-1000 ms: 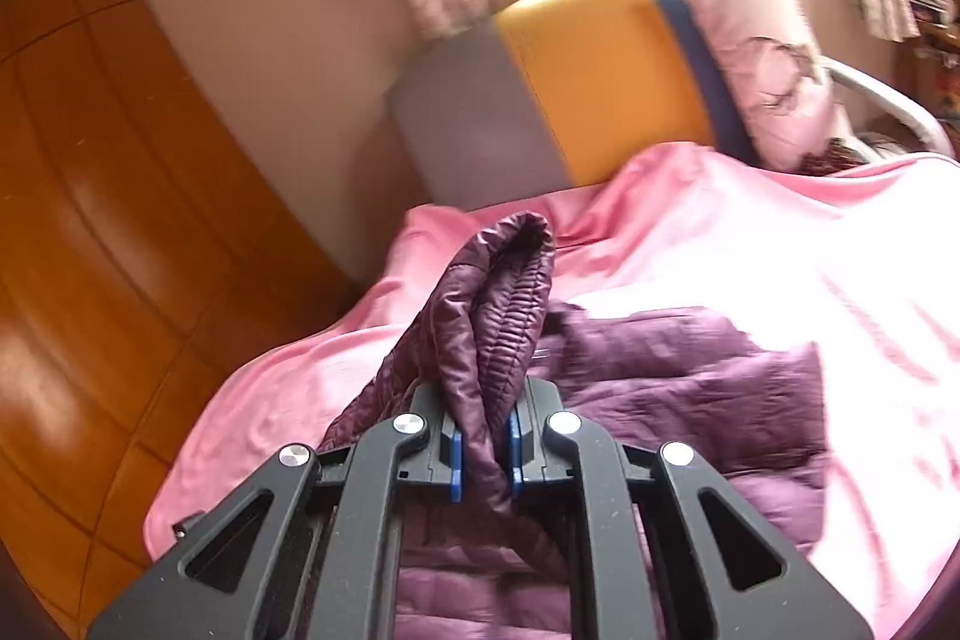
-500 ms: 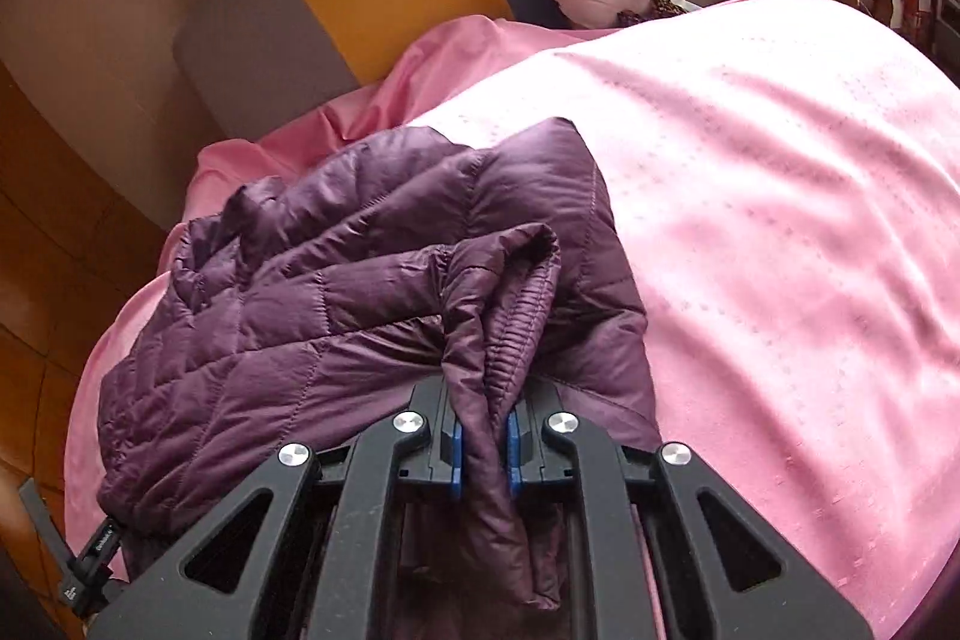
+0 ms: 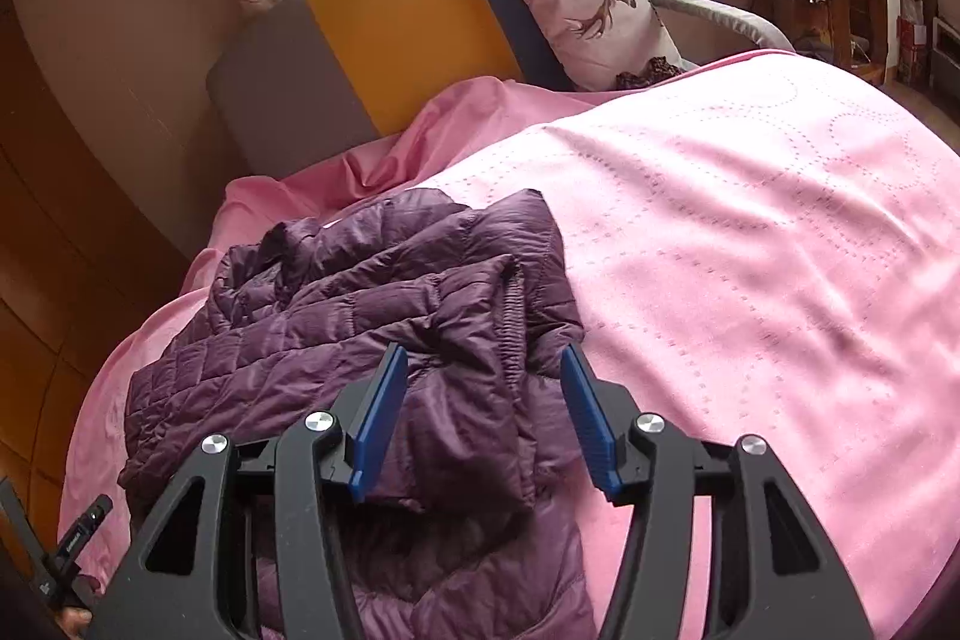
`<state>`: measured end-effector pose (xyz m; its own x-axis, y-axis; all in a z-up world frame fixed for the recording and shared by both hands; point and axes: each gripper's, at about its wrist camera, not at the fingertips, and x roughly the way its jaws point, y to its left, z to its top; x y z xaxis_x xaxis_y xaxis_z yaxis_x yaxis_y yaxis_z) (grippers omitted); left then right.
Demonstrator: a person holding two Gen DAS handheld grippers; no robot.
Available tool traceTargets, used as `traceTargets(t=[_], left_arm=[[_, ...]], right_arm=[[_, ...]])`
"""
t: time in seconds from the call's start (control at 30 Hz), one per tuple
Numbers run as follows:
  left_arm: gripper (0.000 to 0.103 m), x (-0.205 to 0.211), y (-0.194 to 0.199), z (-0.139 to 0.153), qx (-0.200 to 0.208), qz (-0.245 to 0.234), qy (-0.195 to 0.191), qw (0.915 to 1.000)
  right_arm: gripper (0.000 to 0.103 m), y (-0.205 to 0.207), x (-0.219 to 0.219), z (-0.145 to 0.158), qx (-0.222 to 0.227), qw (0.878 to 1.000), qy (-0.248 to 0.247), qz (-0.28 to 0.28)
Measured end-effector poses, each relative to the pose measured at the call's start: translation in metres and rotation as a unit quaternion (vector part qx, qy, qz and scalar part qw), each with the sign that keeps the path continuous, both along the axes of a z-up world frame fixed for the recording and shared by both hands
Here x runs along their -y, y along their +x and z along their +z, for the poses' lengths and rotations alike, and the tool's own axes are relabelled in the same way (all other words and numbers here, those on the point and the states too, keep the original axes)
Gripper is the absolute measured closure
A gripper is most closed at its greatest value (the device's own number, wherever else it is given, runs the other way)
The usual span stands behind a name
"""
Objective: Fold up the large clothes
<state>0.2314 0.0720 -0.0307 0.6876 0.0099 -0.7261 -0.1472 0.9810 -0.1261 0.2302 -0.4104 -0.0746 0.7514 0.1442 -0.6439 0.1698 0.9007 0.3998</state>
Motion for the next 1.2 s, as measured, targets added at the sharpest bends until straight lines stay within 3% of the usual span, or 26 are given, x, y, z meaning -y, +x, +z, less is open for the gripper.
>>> traceTargets(t=[0.2,0.27,0.5,0.63,0.73,0.87,0.97,1.07,1.2], left_arm=[[0.033,0.037,0.026,0.019,0.03,-0.062,-0.034,0.997],[0.033,0.057,0.037,0.018,0.033,-0.091,-0.03,0.9949],[0.033,0.091,0.082,-0.037,-0.053,-0.124,-0.003,0.9908],[0.032,0.085,0.087,-0.057,-0.061,-0.122,-0.021,0.9904],[0.032,0.088,0.087,-0.056,-0.063,-0.12,-0.01,0.9907],[0.032,0.092,0.082,-0.041,-0.069,-0.113,-0.002,0.9912],[0.032,0.088,0.074,-0.017,-0.033,-0.115,0.001,0.9928],[0.032,0.082,0.077,0.004,0.005,-0.107,-0.004,0.9942],[0.032,0.088,0.107,0.013,0.014,-0.107,-0.009,0.9941]], right_arm=[[0.04,0.031,-0.059,-0.02,-0.032,0.998,-0.05,0.035],[0.031,0.041,-0.065,-0.028,-0.038,0.997,-0.063,0.027],[0.018,0.067,-0.074,-0.053,-0.054,0.992,-0.114,0.03],[0.017,0.079,-0.082,-0.071,-0.069,0.986,-0.149,0.038],[0.016,0.082,-0.085,-0.074,-0.071,0.984,-0.159,0.038],[0.015,0.082,-0.082,-0.067,-0.072,0.984,-0.157,0.041],[0.015,0.076,-0.085,-0.053,-0.065,0.982,-0.172,0.04],[0.015,0.068,-0.094,-0.031,-0.027,0.986,-0.16,0.041],[0.015,0.078,-0.126,-0.011,0.006,0.985,-0.151,0.084]])
